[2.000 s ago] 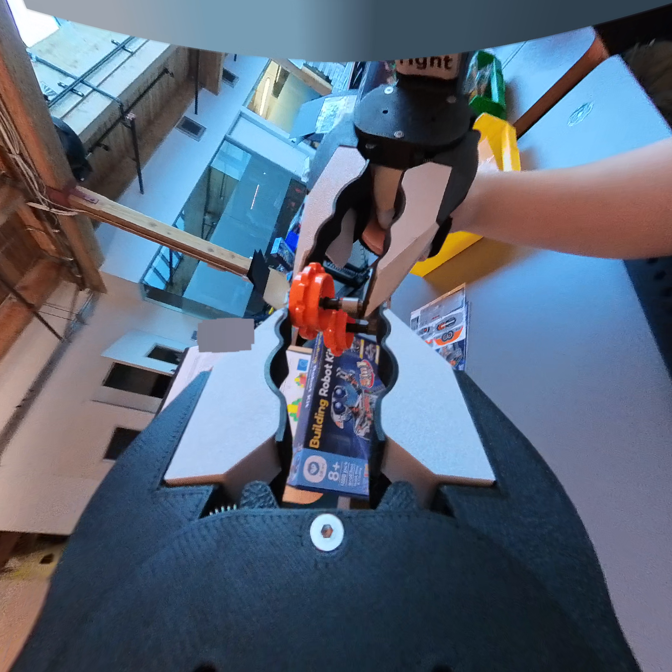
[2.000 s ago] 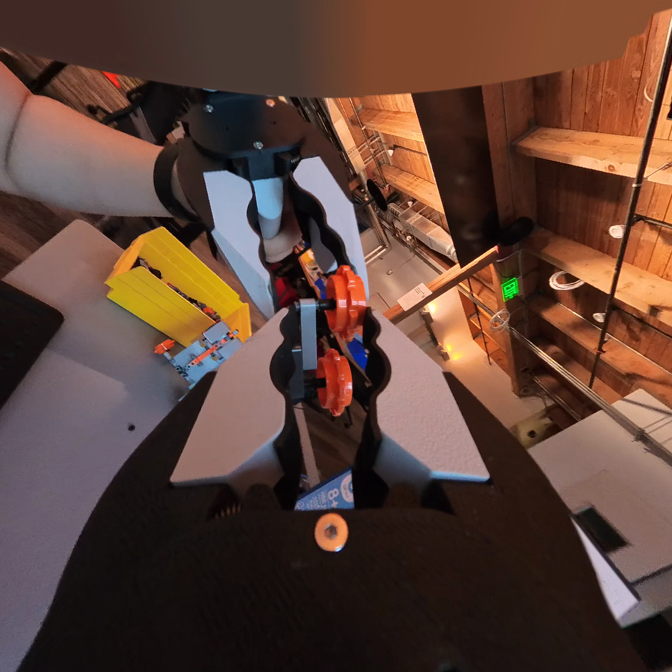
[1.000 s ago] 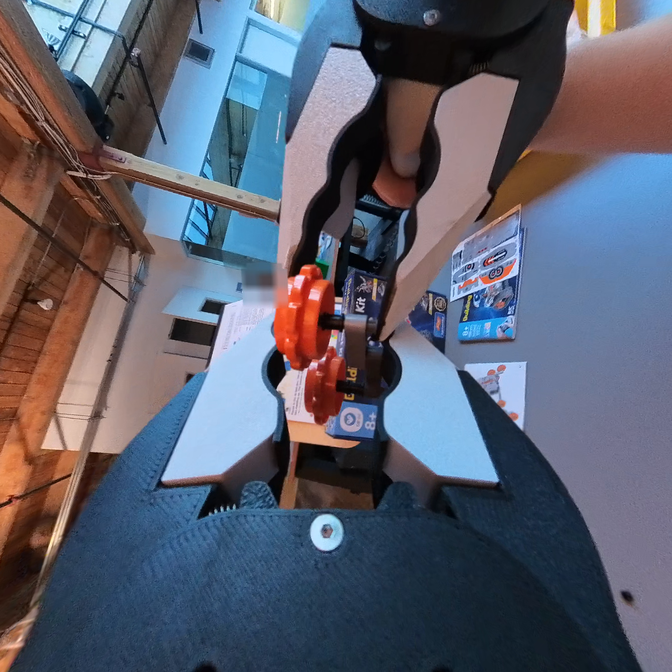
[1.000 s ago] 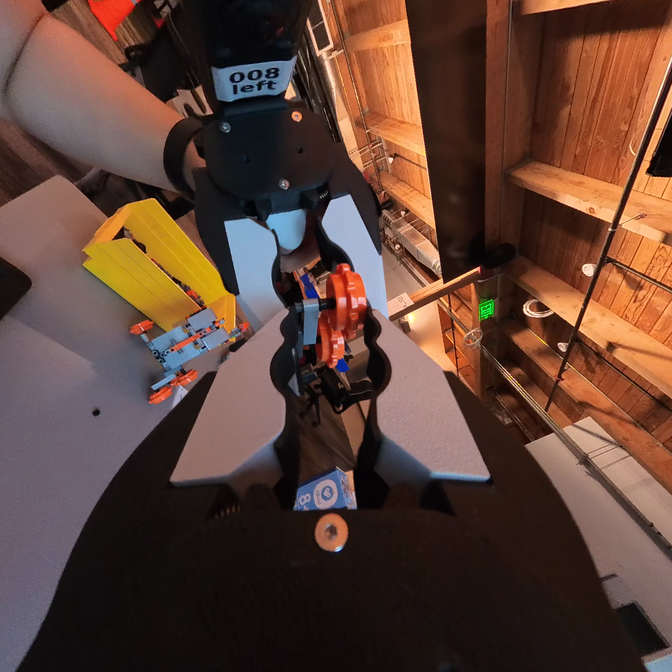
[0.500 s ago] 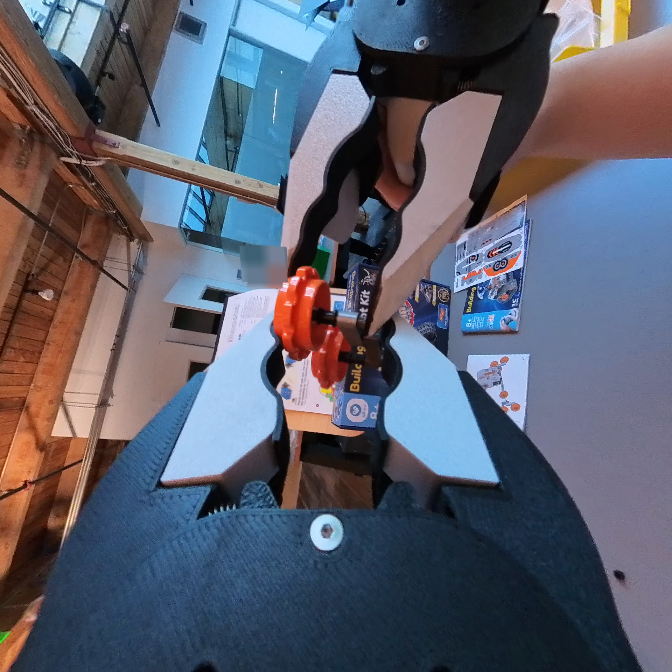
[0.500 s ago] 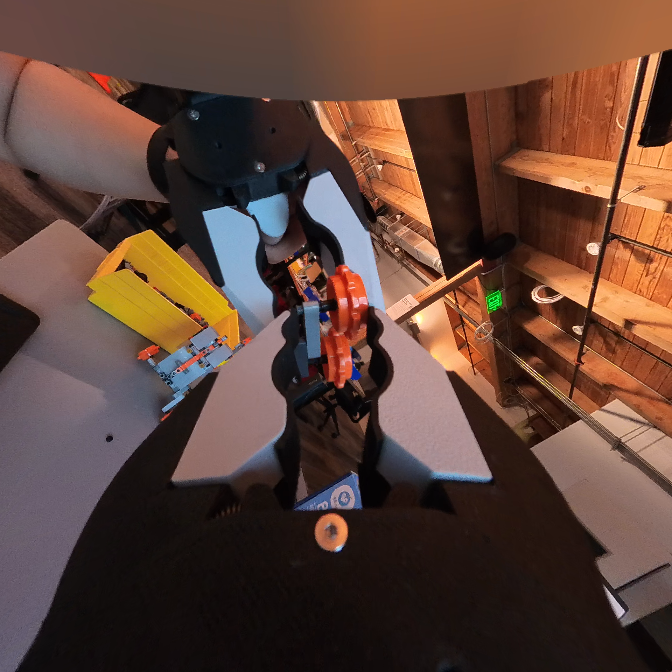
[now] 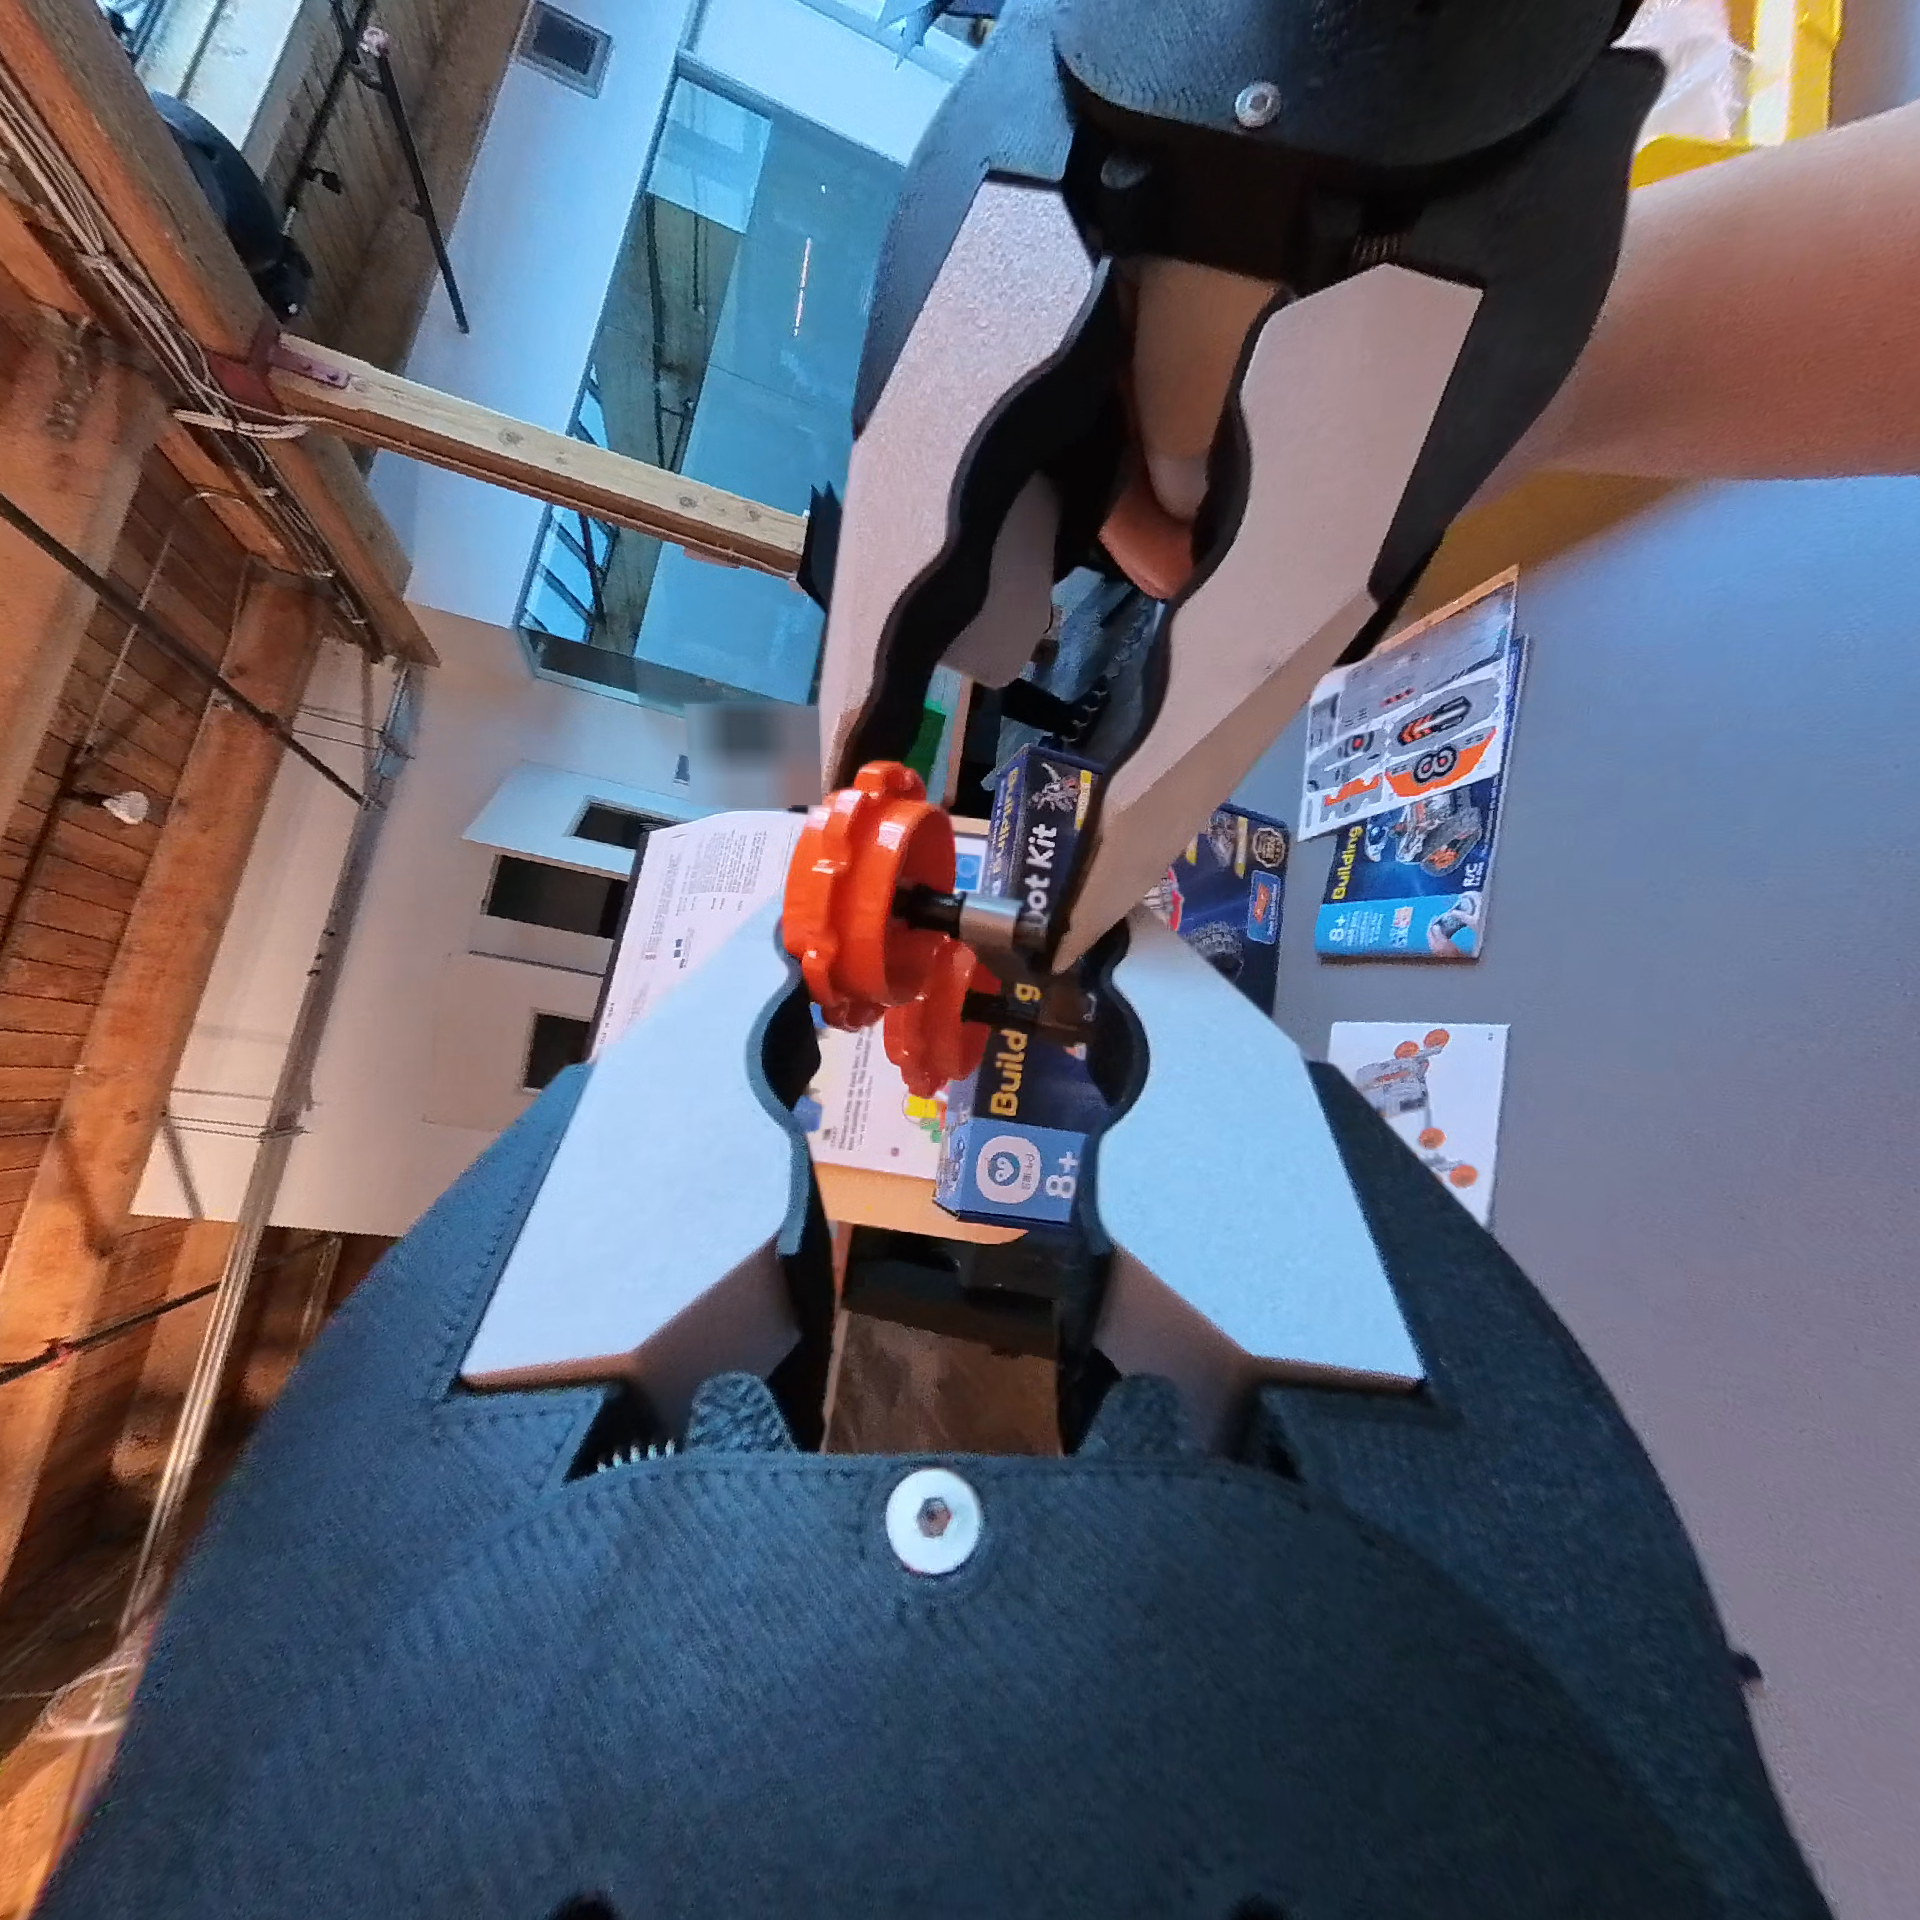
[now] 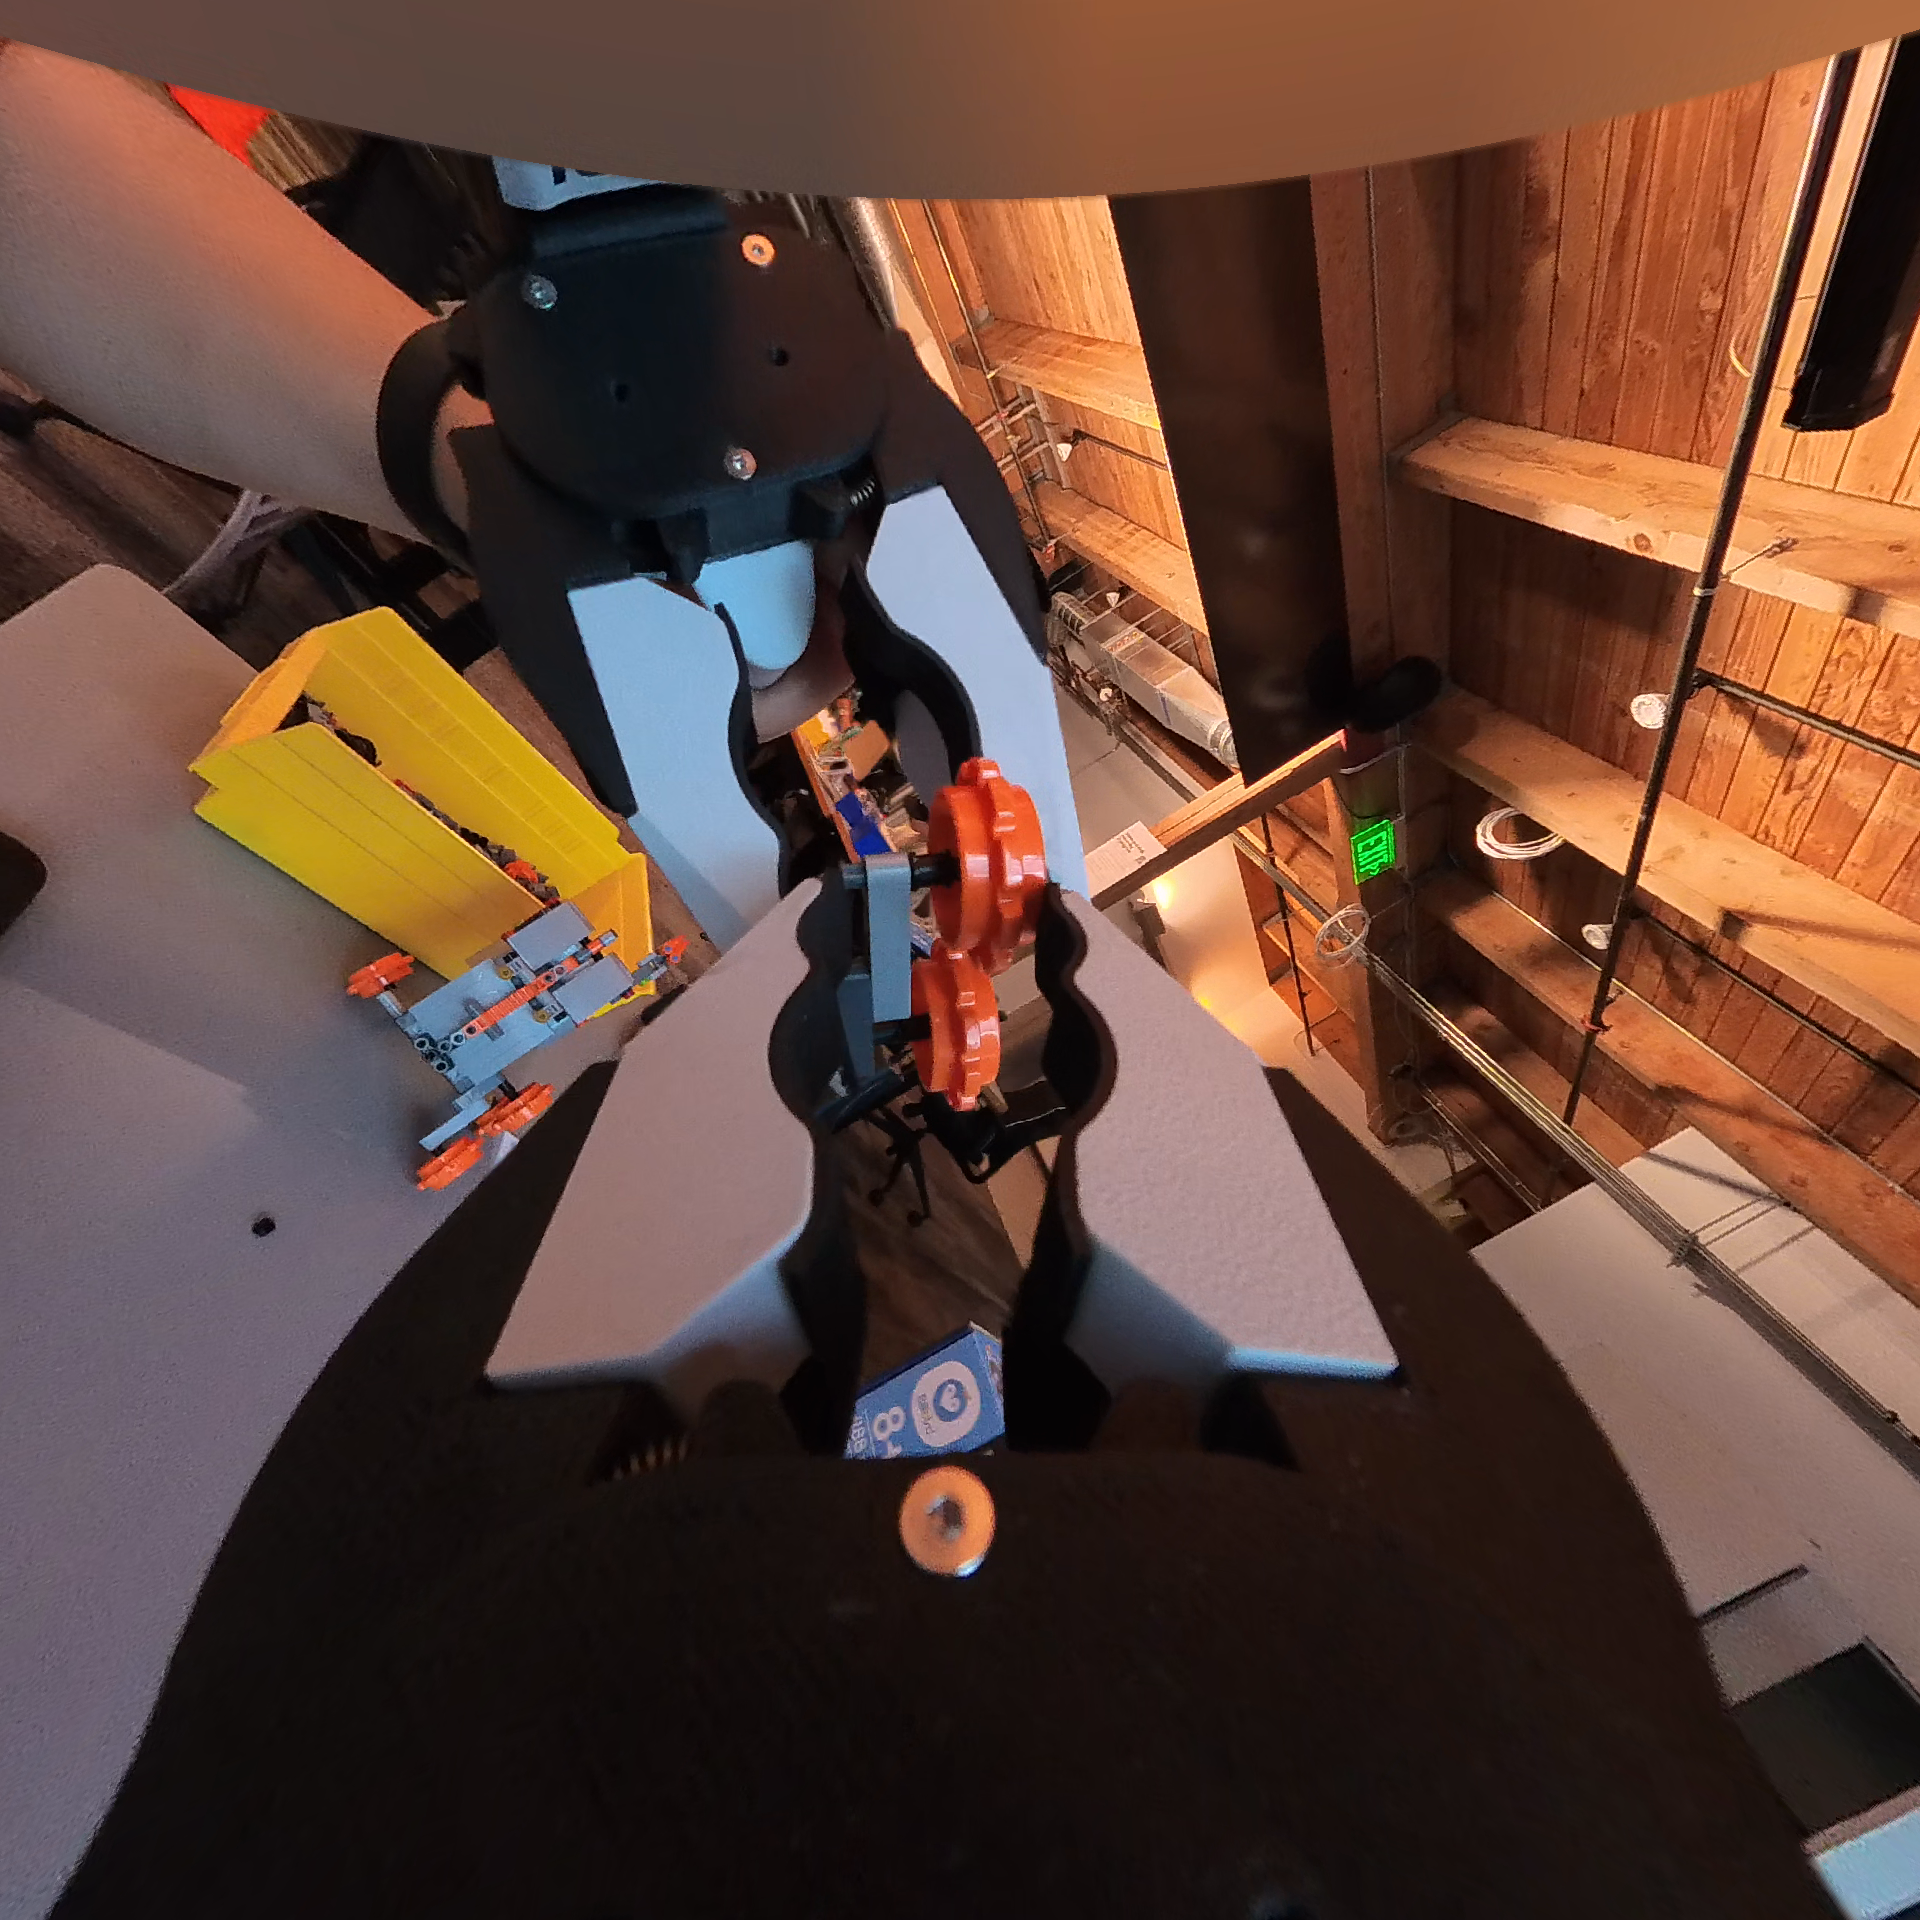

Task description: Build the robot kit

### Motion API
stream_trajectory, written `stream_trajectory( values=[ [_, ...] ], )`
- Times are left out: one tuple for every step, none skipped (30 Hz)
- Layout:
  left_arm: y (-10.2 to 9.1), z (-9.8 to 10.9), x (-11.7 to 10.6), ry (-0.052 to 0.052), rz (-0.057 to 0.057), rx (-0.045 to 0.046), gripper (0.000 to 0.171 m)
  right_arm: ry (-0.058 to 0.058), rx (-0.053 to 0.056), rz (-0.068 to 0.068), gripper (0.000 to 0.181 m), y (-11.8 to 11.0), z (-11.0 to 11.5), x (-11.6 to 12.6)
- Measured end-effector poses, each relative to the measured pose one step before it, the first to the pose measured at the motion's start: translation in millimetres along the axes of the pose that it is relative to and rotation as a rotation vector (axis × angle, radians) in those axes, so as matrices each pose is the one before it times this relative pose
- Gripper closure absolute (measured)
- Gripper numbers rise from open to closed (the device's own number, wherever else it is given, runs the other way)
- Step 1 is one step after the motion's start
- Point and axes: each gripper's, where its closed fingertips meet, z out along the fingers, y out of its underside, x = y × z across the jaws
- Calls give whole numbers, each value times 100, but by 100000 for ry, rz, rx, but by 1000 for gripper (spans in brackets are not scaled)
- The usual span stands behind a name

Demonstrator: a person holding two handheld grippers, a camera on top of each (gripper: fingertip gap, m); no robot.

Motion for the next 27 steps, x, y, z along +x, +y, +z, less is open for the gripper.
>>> stream_trajectory(
  values=[
    [29,-16,-21,-504,727,-345,123,-281,121,340,146,14,25,-15],
    [69,9,-24,-735,950,-564,123,-102,69,-65,146,49,47,-23],
    [187,57,-15,-595,1122,-1257,122,-285,-621,46,146,177,85,-26],
    [271,141,-16,-338,908,-1670,122,-210,-1292,441,145,288,122,16],
    [313,181,-6,260,491,-1616,122,386,-1427,-242,145,317,117,38],
    [291,196,87,1273,53,-976,121,525,-1205,-1219,145,275,93,1],
    [204,151,233,2283,-761,-81,121,-268,-506,-1521,145,182,9,-124],
    [137,123,370,2992,-1618,171,121,-1167,335,-2445,145,62,-62,-261],
    [171,134,529,3564,-1385,-539,119,-2315,-283,-1974,145,72,42,-480],
    [340,211,338,1951,-37,-1792,118,-922,-1333,-2177,145,123,207,-321],
    [560,221,7,-409,1158,-3148,119,858,-3381,-2809,145,398,292,-91],
    [562,195,-69,-356,1144,-2987,120,1094,-3063,-2585,145,397,282,-41],
    [408,143,-85,83,-350,-2119,120,968,-1823,-601,145,282,251,18],
    [235,75,-128,-315,-718,-1334,120,585,-647,884,145,158,180,75],
    [67,13,-134,-856,462,-412,119,356,83,1022,145,83,92,90],
    [-28,-7,-104,-916,853,2,119,348,333,360,145,-5,34,62],
    [-10,25,-44,-341,240,-164,118,448,250,-509,145,-49,-10,42],
    [12,30,5,546,-396,-418,118,257,-183,-402,145,-12,-10,26],
    [-16,21,0,928,-181,135,118,140,-322,261,145,5,-16,38],
    [-75,20,-37,696,90,763,118,24,-81,1174,145,11,-34,91],
    [-85,30,-57,592,56,594,119,-204,123,1941,145,37,-26,99],
    [-99,32,-64,519,73,546,119,-312,385,2188,145,39,-43,106],
    [-68,44,-42,634,334,318,119,-455,300,2009,145,45,-37,75],
    [-27,54,-21,609,212,-167,119,-313,125,1601,145,80,-34,62],
    [15,81,-26,644,131,-459,119,-2,-13,1051,145,86,-12,65],
    [39,76,-44,398,418,-400,120,298,-130,310,145,84,7,76],
    [65,63,-66,-69,871,-650,120,488,-323,-108,145,88,22,56]
  ],
)
